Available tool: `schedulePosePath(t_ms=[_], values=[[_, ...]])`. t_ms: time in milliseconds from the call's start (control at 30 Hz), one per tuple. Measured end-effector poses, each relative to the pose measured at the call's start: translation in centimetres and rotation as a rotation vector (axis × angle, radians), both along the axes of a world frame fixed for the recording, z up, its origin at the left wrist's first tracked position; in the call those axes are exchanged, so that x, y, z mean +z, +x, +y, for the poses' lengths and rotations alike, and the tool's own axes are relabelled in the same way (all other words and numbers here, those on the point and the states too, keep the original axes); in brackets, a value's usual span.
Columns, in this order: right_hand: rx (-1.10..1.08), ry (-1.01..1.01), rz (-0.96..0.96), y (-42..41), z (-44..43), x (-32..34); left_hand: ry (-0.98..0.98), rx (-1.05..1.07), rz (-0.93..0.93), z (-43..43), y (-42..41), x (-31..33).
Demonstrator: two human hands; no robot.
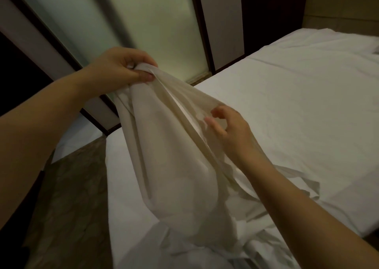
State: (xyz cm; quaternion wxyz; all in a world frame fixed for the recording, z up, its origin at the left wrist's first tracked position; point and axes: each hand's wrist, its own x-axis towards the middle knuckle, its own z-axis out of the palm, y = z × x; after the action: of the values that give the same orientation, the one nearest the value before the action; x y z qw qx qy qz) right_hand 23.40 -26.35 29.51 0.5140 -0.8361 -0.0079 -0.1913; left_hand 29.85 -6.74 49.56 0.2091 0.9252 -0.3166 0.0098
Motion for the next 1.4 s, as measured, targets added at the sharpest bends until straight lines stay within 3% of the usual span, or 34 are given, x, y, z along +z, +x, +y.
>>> schedulePosePath(t_ms=[133, 333, 467, 633, 767, 1000, 1233, 1400], values=[[0.058, -0.030, -0.065, 1.1, 1.1, 4.4, 0.015, -0.018, 0.005, -1.1, -0.6, 0.1], [0.010, -0.134, -0.284, 1.7, 0.9, 5.3, 0.050, -0.044, 0.011, -1.5, -1.1, 0.5], [0.107, -0.127, -0.170, 1.6, 0.2, 5.0, 0.050, -0.037, 0.010, -1.7, -1.2, 0.5], [0.141, -0.079, -0.160, -0.1, -1.6, 2.4, 0.047, -0.024, 0.029, -1.7, -1.4, 0.6], [0.089, -0.210, -0.389, -1.8, -2.2, 0.8, 0.058, -0.005, 0.011, -2.0, -1.1, 0.3], [-0.007, -0.257, -0.388, -3.9, 1.3, -0.5, 0.053, 0.006, -0.039, -2.8, -0.8, 0.4], [-0.258, -0.123, -0.694, -4.4, -0.3, -1.2, 0.048, 0.016, -0.045, -2.4, -0.6, 0.4], [-0.085, -0.157, -0.509, -4.5, 0.7, -3.3, 0.087, 0.000, -0.047, -2.1, -0.1, 0.2]])
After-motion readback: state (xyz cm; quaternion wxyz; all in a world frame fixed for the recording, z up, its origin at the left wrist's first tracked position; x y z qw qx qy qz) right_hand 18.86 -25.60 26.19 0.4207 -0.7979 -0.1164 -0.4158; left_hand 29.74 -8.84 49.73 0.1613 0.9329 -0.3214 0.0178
